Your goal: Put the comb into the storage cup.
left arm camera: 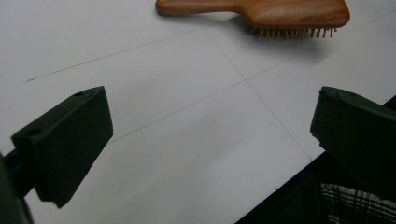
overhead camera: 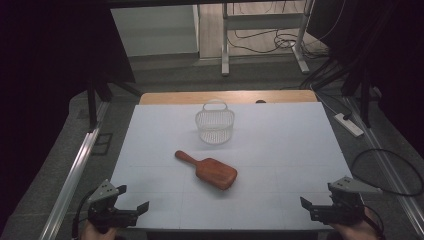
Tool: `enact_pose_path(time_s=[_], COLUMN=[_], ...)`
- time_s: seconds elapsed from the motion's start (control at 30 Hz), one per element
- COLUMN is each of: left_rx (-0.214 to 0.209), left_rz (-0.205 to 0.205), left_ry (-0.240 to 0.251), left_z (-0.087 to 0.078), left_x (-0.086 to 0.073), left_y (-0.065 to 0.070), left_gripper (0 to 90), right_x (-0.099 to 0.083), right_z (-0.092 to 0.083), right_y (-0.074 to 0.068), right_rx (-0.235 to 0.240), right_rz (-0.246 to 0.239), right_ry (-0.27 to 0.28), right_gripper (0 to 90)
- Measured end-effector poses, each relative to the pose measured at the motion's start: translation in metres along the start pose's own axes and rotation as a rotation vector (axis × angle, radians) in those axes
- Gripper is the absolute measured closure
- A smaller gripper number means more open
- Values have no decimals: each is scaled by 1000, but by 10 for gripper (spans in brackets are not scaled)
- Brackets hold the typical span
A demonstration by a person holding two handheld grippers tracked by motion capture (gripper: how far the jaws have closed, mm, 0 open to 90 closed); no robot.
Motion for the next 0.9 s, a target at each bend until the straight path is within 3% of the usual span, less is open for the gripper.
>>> enact_pose_path(time_s=[0.53, 0.9], left_rx=[-16, -37], left_rz=[-15, -27], left_ry=[-20, -35], left_z=[1, 3], left_x=[-1, 0], left_y=[-1, -1], left_gripper=[0, 1], right_x=[3, 4], right_z=[7, 10], right_y=[7, 12], right_rx=[-19, 10], right_rz=[7, 32], right_ry=[-15, -21], right_gripper=[0, 0])
Point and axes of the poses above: each handheld gripper's, and its own axes: z roughly forward along the jaws, x roughly out of its top, y roughly to its right, the point moved 7 cm from there along z, roughly forward along the jaws, and after that the axes turned 1 degree about z, right-handed, at the moved point
